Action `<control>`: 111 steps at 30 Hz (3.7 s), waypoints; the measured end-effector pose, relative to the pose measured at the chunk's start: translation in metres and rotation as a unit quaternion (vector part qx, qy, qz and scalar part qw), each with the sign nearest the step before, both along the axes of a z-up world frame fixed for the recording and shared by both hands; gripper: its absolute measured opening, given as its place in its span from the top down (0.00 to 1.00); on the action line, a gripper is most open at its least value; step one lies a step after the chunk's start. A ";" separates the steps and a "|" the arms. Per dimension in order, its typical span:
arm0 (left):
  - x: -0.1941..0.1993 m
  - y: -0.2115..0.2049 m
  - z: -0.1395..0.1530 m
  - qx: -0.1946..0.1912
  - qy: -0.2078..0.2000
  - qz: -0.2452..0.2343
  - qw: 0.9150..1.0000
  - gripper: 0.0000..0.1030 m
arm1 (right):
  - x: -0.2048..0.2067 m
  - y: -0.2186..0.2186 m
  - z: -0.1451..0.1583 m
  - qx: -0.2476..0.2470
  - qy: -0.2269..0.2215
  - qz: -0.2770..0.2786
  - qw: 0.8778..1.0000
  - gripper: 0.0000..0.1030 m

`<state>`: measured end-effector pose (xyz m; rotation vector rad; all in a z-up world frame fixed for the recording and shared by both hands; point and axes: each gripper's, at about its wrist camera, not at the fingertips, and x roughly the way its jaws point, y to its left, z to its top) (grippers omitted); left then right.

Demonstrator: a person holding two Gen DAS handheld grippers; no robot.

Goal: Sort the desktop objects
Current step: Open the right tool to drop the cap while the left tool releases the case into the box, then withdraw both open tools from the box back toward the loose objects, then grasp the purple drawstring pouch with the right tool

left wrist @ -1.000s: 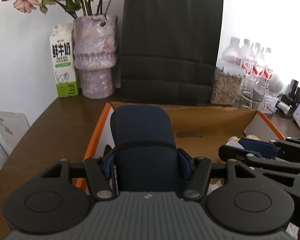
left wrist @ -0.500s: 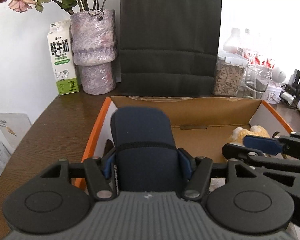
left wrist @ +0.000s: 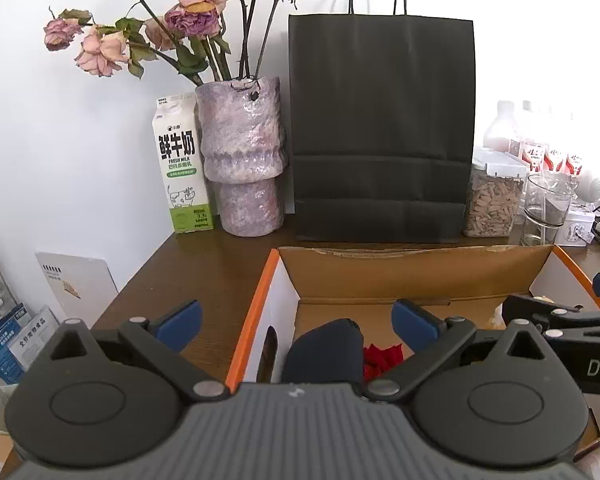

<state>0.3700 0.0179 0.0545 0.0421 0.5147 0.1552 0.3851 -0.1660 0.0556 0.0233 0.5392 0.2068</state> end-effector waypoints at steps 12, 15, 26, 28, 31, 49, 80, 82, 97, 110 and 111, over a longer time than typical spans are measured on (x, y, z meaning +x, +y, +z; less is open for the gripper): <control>-0.015 0.001 0.017 -0.010 -0.031 -0.003 0.999 0.00 | -0.013 -0.003 0.013 0.005 -0.022 0.007 1.000 0.00; -0.024 0.000 0.026 -0.011 -0.047 -0.006 0.999 0.00 | -0.023 -0.002 0.022 0.001 -0.037 0.009 0.999 0.00; -0.074 0.000 0.054 -0.007 -0.073 -0.008 0.997 0.00 | -0.072 0.001 0.054 -0.009 -0.078 0.013 0.997 0.00; -0.088 0.000 0.059 -0.007 -0.078 -0.006 0.997 0.00 | -0.085 0.001 0.060 -0.011 -0.084 0.015 0.996 0.00; -0.109 0.000 0.063 -0.007 -0.085 -0.007 0.996 0.00 | -0.106 0.001 0.067 -0.014 -0.093 0.017 0.995 0.00; -0.224 -0.017 0.023 -0.019 -0.076 -0.015 0.997 0.00 | -0.228 -0.015 0.037 -0.021 -0.087 0.034 0.995 0.00; -0.252 0.002 -0.042 -0.018 -0.003 0.004 1.000 0.00 | -0.254 -0.007 -0.043 -0.040 -0.004 0.075 0.996 0.02; -0.249 0.007 -0.044 -0.018 0.003 0.009 1.000 0.00 | -0.245 -0.005 -0.048 -0.042 0.007 0.077 0.996 0.05; -0.239 0.038 -0.054 -0.031 0.020 0.037 0.999 0.00 | -0.216 0.031 -0.068 -0.084 0.035 0.111 0.990 0.34; -0.240 0.039 -0.051 -0.030 0.019 0.038 0.999 0.00 | -0.217 0.024 -0.059 -0.058 0.020 0.116 0.991 0.98; -0.239 0.038 -0.050 -0.029 0.019 0.037 0.999 0.00 | -0.218 0.023 -0.057 -0.056 0.017 0.116 0.992 0.98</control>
